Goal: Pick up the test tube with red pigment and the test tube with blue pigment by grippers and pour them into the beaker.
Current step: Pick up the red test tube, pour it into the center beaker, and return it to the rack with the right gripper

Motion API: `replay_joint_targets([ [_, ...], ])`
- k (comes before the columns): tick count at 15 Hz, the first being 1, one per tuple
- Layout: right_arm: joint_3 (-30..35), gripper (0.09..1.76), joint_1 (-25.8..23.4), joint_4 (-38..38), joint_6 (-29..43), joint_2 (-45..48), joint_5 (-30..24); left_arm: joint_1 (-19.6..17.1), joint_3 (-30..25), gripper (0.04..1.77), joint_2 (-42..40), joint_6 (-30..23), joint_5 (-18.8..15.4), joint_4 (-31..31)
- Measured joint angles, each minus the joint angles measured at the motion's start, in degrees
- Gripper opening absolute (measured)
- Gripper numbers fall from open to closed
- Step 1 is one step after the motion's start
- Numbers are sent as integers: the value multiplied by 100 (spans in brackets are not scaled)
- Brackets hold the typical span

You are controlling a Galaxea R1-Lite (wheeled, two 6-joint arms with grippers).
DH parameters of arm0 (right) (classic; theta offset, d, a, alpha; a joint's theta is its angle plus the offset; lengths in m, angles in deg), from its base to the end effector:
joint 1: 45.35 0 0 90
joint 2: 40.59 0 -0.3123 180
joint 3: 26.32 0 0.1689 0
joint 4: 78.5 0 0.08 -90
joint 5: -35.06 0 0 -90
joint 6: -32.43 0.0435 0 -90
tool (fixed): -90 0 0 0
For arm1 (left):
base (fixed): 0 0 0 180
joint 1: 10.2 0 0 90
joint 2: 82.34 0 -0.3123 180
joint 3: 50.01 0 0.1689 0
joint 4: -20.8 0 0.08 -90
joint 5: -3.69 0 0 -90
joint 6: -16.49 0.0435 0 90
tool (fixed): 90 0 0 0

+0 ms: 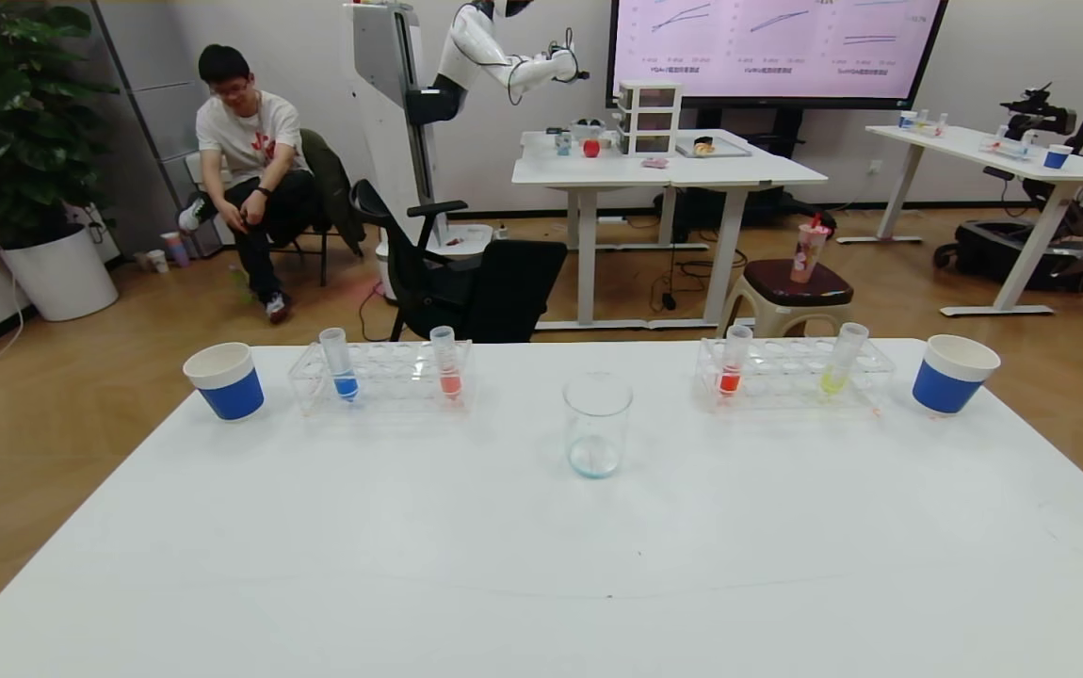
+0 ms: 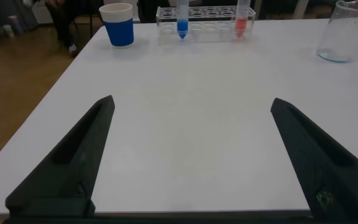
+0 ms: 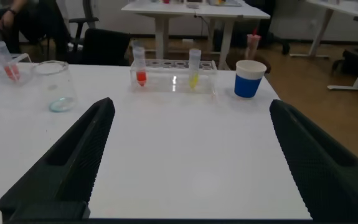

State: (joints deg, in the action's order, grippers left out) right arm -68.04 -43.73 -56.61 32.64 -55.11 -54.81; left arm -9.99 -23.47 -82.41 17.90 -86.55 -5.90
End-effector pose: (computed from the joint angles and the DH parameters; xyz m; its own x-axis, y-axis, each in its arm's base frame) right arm -0.0291 -0.0009 0.1669 0.9954 0.0259 0.0925 -0.0264 0.9996 0.0039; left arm -0.0378 0.0000 0.0751 1.0000 -0.0079 -0.0016 0.0079 0.9997 0.0246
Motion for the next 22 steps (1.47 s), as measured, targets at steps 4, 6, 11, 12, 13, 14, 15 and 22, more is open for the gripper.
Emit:
replay_joint_targets([
  [4, -778, 174, 143, -1226, -18, -2063, -13, -2, 0, 175, 0, 0, 4, 0],
  [6, -1056, 174, 188, -1855, -21, -2972, -54, 0, 0, 175, 0, 0, 2, 0],
  [11, -1858, 174, 510, -3624, 9, -5916, -118, -2, 0, 175, 0, -2, 0, 0],
  [12, -2035, 174, 621, -3967, 20, -6478, -117, -2, 0, 175, 0, 0, 2, -2],
  [13, -2208, 174, 741, -4278, 45, -6990, -115, -2, 0, 175, 0, 0, 0, 0],
  [14, -2376, 174, 863, -4559, 111, -7501, -110, 0, 0, 175, 0, -2, 0, 0],
  [15, -2520, 174, 962, -4782, 191, -7942, -104, -2, 0, 175, 0, -2, 0, 0],
  [22, -3311, 174, 1185, -6105, 414, -10321, -66, 0, 0, 175, 0, -2, 0, -2],
])
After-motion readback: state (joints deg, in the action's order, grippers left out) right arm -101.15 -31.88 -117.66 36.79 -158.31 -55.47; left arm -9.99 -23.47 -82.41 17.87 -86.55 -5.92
